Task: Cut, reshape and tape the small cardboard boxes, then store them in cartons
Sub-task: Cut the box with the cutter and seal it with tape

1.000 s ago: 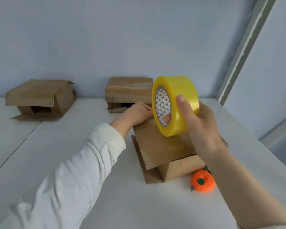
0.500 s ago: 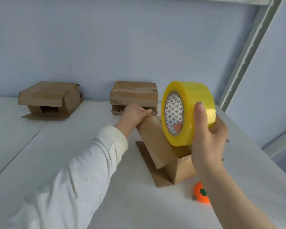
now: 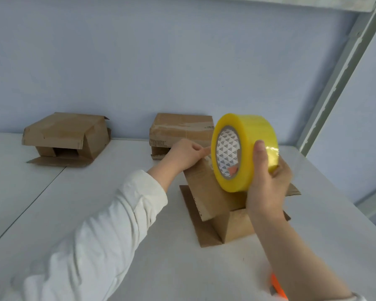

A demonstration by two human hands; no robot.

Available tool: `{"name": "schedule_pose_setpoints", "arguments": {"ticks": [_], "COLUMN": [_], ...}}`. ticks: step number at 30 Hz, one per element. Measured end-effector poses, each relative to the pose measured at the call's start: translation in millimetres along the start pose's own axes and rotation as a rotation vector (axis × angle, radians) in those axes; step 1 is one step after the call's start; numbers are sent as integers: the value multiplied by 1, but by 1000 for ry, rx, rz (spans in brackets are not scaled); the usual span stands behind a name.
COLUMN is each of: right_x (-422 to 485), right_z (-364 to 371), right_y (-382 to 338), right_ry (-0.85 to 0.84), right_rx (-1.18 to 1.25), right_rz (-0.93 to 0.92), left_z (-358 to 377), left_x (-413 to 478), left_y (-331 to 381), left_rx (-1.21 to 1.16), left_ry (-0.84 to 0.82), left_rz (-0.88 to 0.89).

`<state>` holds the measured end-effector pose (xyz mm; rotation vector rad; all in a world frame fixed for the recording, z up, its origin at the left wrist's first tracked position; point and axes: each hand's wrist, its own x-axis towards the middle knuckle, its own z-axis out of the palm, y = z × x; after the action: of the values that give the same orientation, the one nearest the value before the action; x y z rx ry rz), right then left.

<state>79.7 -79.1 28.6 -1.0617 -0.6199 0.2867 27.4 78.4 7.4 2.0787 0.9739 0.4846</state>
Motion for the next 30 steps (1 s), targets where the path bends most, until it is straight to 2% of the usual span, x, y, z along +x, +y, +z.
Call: {"name": "schedule_pose_setpoints", "arguments": {"ticks": [3, 7, 16, 22, 26, 30], "right_x": [10, 16, -20, -56, -66, -78], "right_z": [15, 13, -14, -41, -52, -61], "right_y": [5, -3, -50, -61, -57, -49], "right_ry": [-51, -140, -124, -97, -72, -144], "right_rx": [-18, -125, -414, -550, -533, -566], "right_rz": [75, 168, 235, 378, 468, 440], "left_z": [-2, 7, 7, 8, 10, 11], "left_x": [14, 19, 16, 13, 11, 8], "left_y": [-3, -13, -7, -10, -9, -8], "left_rx": [57, 13, 20, -9, -16, -46], "left_ry": [59, 84, 85, 95, 82, 80], "left_rz": [-2, -41, -64, -47, -53, -23]}}
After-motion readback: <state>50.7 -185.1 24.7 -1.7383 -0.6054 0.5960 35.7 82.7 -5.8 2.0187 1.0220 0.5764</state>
